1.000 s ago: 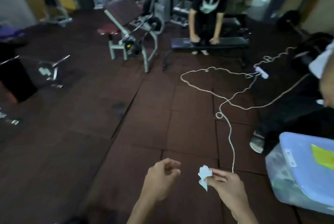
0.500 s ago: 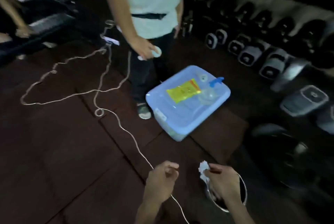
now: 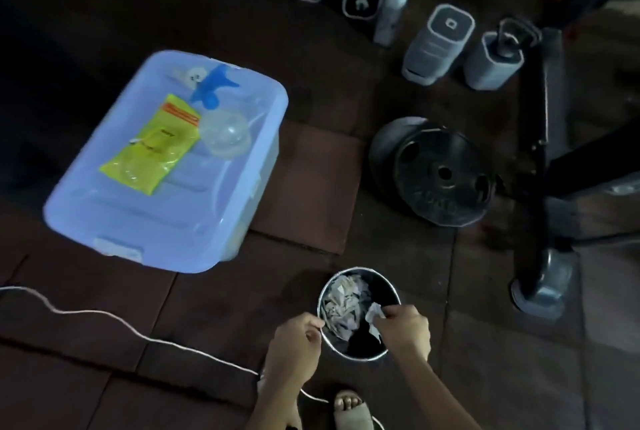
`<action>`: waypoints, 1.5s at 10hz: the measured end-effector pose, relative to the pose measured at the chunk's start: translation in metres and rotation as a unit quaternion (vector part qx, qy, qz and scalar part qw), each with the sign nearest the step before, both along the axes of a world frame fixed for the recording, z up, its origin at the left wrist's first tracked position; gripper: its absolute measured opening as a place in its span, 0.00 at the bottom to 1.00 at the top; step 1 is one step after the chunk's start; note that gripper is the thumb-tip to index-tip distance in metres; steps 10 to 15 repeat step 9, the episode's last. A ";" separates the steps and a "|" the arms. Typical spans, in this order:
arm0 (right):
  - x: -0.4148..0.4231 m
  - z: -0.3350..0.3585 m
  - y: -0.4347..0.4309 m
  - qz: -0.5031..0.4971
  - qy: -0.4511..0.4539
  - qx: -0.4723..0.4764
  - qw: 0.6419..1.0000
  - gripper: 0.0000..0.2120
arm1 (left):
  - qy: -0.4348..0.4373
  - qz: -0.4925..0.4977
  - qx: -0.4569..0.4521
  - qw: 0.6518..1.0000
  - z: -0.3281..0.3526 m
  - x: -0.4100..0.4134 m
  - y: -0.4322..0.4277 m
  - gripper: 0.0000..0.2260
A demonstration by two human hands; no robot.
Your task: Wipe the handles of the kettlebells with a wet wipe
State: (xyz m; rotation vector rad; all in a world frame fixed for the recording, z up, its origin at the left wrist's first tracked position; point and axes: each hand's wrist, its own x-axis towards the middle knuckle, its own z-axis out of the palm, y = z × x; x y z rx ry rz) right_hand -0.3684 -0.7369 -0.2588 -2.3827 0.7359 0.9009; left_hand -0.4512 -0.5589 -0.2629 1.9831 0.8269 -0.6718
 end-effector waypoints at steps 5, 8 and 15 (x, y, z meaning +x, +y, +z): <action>0.002 -0.175 -0.026 -0.028 0.062 -0.018 0.998 0.19 | 0.038 -0.131 0.027 0.990 -0.158 0.048 -0.058 0.08; -0.018 -0.180 -0.033 0.007 0.081 0.015 0.997 0.17 | 0.047 -0.144 0.049 0.987 -0.151 0.037 -0.076 0.09; -0.031 -0.151 -0.037 0.022 0.082 0.037 0.996 0.18 | 0.046 -0.129 0.062 0.989 -0.116 0.030 -0.079 0.10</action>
